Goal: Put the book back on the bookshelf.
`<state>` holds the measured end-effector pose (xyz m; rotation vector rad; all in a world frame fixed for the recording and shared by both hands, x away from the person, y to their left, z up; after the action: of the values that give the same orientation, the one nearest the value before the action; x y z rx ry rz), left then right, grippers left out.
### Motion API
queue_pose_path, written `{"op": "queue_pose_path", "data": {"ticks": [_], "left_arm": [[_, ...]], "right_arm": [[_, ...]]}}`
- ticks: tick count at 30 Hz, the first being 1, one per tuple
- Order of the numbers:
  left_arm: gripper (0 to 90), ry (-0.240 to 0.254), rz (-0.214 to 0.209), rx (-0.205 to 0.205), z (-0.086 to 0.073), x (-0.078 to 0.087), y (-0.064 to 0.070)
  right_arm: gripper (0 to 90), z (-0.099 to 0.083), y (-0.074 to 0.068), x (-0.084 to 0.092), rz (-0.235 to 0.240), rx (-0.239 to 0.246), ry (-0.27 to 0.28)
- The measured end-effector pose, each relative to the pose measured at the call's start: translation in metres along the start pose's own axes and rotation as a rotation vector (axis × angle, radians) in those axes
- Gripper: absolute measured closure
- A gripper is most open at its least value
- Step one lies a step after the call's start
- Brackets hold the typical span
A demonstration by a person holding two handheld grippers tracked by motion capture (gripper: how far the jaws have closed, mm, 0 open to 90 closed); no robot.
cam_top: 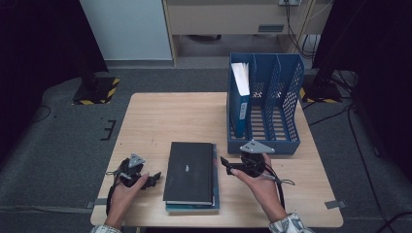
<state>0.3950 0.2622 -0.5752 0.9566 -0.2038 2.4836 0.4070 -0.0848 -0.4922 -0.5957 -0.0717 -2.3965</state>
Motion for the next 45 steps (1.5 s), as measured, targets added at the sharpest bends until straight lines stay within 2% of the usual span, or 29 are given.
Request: {"op": "queue_pose_path", "data": {"ticks": [3,5,8,13,16,21,23,24,25,26,27,31,34,36,37,39,41,45], "left_arm": [[6.3,0.034,-0.004,0.018,0.002,0.006,0.000],[6.5,0.053,-0.003,0.027,0.004,0.010,0.000],[7.0,0.083,-0.009,0.046,0.007,0.016,0.002],[8.5,0.133,-0.017,0.043,0.014,0.027,0.011],[9.2,0.151,-0.054,0.052,0.015,0.031,0.021],[11.9,0.211,-0.089,0.024,0.023,0.043,0.039],[12.4,0.220,-0.125,0.024,0.025,0.046,0.048],[15.2,0.227,-0.118,0.018,0.026,0.048,0.050],[16.3,0.232,-0.124,0.021,0.028,0.049,0.051],[15.5,0.238,-0.153,0.047,0.031,0.050,0.054],[15.5,0.241,-0.165,0.055,0.032,0.051,0.055],[16.1,0.218,-0.189,0.038,0.040,0.046,0.061],[20.9,0.201,-0.221,0.037,0.043,0.040,0.068],[30.0,0.189,-0.222,0.038,0.043,0.036,0.071],[31.9,0.182,-0.231,0.033,0.043,0.033,0.072],[34.5,0.182,-0.258,0.057,0.044,0.031,0.074],[41.2,0.178,-0.275,0.042,0.046,0.030,0.077],[41.6,0.146,-0.266,0.031,0.050,0.029,0.077]], "right_arm": [[15.7,-0.004,-0.010,-0.002,0.031,0.005,-0.009],[16.6,-0.007,-0.014,-0.005,0.029,0.036,-0.025],[17.1,-0.011,-0.018,-0.008,0.054,0.019,-0.032],[16.9,-0.013,-0.026,-0.010,0.093,0.018,-0.049],[15.8,-0.012,-0.030,-0.011,0.114,0.009,-0.047],[14.7,-0.015,-0.039,-0.012,0.148,0.004,-0.060],[14.3,-0.019,-0.043,-0.016,0.162,0.009,-0.082],[14.1,-0.021,-0.045,-0.017,0.167,0.007,-0.089],[13.9,-0.022,-0.047,-0.018,0.176,0.004,-0.093],[13.7,-0.023,-0.049,-0.019,0.179,0.002,-0.099],[13.6,-0.023,-0.051,-0.020,0.181,-0.004,-0.100],[13.2,-0.024,-0.058,-0.023,0.192,-0.003,-0.108],[12.2,-0.025,-0.061,-0.026,0.199,-0.003,-0.115],[12.2,-0.026,-0.062,-0.027,0.200,-0.004,-0.118],[12.2,-0.027,-0.063,-0.028,0.206,-0.005,-0.122],[11.7,-0.028,-0.063,-0.029,0.212,-0.004,-0.130],[11.6,-0.028,-0.063,-0.029,0.219,-0.007,-0.131],[9.0,-0.029,-0.062,-0.032,0.241,-0.020,-0.144]]}}
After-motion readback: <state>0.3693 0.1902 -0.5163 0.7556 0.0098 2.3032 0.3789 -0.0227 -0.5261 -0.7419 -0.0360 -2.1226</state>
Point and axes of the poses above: each handheld gripper's, and its own axes: x roughly backward along the jaws, z roughly out of its top, y roughly to its right, the point moved 6 cm from there along -x, roughly forward along the jaws, and after that the axes turned 3 degrees about y, right-handed, at the moved point
